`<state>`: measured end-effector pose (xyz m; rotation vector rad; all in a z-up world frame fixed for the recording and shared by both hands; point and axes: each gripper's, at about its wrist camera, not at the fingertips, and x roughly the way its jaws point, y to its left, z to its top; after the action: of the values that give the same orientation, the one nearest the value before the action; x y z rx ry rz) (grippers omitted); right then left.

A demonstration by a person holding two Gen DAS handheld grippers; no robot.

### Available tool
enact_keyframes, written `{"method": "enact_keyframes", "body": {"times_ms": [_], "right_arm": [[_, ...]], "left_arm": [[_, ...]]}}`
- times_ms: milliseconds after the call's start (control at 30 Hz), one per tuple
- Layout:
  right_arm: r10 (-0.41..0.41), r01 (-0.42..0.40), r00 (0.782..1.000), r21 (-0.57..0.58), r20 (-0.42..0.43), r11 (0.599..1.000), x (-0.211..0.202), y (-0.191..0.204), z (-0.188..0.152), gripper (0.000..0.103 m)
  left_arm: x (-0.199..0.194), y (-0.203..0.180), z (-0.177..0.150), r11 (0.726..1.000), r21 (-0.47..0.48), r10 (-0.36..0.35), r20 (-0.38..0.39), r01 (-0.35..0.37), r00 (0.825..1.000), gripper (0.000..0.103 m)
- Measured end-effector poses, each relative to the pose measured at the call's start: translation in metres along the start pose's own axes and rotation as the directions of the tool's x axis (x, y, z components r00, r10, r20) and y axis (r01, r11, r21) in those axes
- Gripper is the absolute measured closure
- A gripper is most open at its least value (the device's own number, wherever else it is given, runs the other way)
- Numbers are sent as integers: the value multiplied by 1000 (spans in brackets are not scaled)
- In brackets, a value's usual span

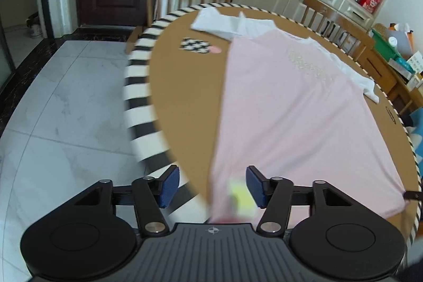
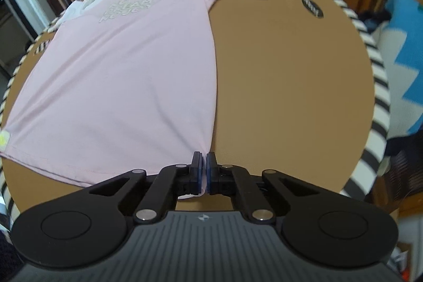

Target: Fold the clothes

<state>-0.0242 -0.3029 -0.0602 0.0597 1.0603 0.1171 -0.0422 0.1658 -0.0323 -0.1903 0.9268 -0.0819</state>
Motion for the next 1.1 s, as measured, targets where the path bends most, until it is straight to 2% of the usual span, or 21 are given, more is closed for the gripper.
{"method": "enact_keyframes", "body": {"times_ms": [67,100,167,267,400,433,467,500,567,600,633,767,833,933,1033,1100], "right_arm": [[-18,17,1000,-29,-8,999,-4,0,1,100],[-26,26,1000,-42,-13,999,-6,-1,2,100],[-33,32,999,-29,-28,999,-3,-4,1,100],[-38,38,998,-17,-50,999,4,-3,-6,100],[-27,27,996,7,-80,1000,7,-3,-10,97],[-21,23,997,21,-76,1000,4,-7,-7,94],[-16,19,997,36,-69,999,-1,-12,-3,94],[-17,20,999,50,-45,999,-7,-18,4,93],[-43,40,998,60,38,997,-16,-31,28,89],[-67,62,994,65,89,996,-19,-38,43,78],[-92,82,986,71,140,994,-21,-44,58,68],[-134,109,938,95,321,990,-6,-67,131,69],[-132,89,922,132,365,987,12,-81,166,69],[-133,65,925,197,355,978,49,-102,211,66],[-164,97,935,219,314,971,85,-113,243,65],[-176,109,940,231,292,967,106,-119,257,62]], "left_arm": [[19,-18,0,999,53,4,-28,-2,1000,54],[30,-24,-2,997,77,15,-48,-11,999,62],[38,-34,-9,991,124,52,-26,-49,998,69],[39,-39,-13,982,169,86,-21,-81,996,85],[34,-25,-6,991,118,66,-43,-60,997,87],[29,-21,1,993,100,59,-22,-57,998,85],[22,-17,8,995,80,54,4,-54,999,75],[17,-13,19,997,62,53,43,-56,998,57],[11,-7,45,997,39,66,137,-72,988,43],[12,-5,61,995,36,84,170,-91,982,39],[17,-4,77,993,32,103,191,-111,976,38],[53,-3,138,984,52,155,251,-173,956,37],[77,-3,164,977,66,181,264,-205,947,37],[116,-1,201,978,55,183,259,-203,948,36],[154,0,232,982,24,176,240,-187,955,34],[178,2,252,982,13,182,218,-190,959,29]]}}
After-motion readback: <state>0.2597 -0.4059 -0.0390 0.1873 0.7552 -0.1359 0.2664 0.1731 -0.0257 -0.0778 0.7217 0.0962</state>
